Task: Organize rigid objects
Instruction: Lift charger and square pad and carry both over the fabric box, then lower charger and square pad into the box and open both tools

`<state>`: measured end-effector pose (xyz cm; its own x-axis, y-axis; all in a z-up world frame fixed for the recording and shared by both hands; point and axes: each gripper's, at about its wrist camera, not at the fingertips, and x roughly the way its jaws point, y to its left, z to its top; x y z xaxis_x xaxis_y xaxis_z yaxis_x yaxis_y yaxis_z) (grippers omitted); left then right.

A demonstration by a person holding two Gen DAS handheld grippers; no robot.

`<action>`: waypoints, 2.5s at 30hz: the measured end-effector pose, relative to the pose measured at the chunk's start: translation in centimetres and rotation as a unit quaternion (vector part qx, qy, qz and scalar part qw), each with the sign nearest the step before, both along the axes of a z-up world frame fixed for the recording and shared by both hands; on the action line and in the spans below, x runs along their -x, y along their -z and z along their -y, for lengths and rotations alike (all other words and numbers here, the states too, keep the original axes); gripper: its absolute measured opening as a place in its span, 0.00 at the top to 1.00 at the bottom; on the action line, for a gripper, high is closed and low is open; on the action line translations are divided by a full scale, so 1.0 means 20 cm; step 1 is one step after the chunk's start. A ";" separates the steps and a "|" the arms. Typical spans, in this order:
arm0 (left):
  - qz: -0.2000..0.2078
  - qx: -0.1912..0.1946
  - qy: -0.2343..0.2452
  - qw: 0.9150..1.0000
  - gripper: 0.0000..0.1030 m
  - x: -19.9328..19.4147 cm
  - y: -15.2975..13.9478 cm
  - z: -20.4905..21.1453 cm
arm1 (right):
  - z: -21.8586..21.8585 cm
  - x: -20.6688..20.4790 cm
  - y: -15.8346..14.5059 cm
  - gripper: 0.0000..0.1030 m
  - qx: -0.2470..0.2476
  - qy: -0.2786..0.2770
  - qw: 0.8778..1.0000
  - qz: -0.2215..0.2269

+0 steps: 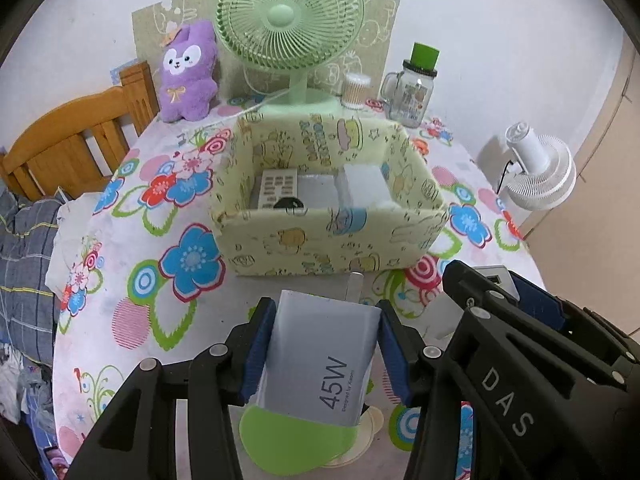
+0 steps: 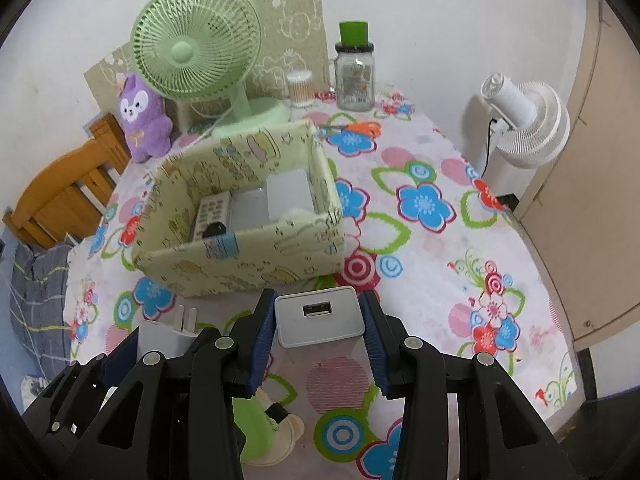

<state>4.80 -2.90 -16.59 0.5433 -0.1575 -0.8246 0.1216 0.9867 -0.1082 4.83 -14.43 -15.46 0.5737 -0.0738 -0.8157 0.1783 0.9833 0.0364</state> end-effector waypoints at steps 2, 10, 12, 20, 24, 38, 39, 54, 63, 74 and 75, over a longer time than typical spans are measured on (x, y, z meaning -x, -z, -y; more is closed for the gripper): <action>0.004 -0.001 -0.001 1.000 0.49 0.00 -0.04 0.00 | 0.00 0.00 -0.03 0.56 -0.001 -0.002 1.000 0.004; 0.015 -0.009 -0.004 1.000 0.49 -0.01 -0.15 0.00 | -0.01 -0.02 -0.15 0.56 -0.004 -0.013 1.000 0.015; 0.019 -0.010 -0.005 1.000 0.49 -0.01 -0.18 0.00 | -0.02 -0.02 -0.18 0.56 -0.004 -0.015 1.000 0.020; 0.033 -0.007 -0.009 0.999 0.49 -0.03 -0.28 0.00 | -0.02 -0.04 -0.30 0.56 0.005 -0.023 0.999 0.043; 0.041 -0.005 -0.010 0.999 0.49 -0.04 -0.32 0.01 | -0.02 -0.05 -0.34 0.56 0.008 -0.026 0.998 0.052; 0.049 -0.001 -0.014 0.999 0.52 -0.14 -0.38 0.03 | -0.01 -0.15 -0.41 0.56 0.021 -0.038 0.997 0.066; 0.049 -0.002 -0.014 0.999 0.52 -0.14 -0.38 0.03 | -0.01 -0.16 -0.41 0.56 0.021 -0.039 0.997 0.066; 0.044 -0.004 -0.011 0.999 0.53 -0.34 -0.34 0.06 | 0.02 -0.37 -0.37 0.56 0.024 -0.041 0.997 0.057; 0.032 -0.004 -0.014 0.999 0.53 -0.48 -0.28 0.08 | 0.03 -0.53 -0.31 0.56 0.030 -0.045 0.997 0.048; 0.006 -0.001 -0.014 1.000 0.53 -0.63 -0.17 0.10 | 0.06 -0.67 -0.21 0.56 0.033 -0.037 0.998 0.031; 0.005 -0.001 -0.013 1.000 0.53 -0.64 -0.16 0.10 | 0.06 -0.68 -0.20 0.56 0.033 -0.036 0.998 0.029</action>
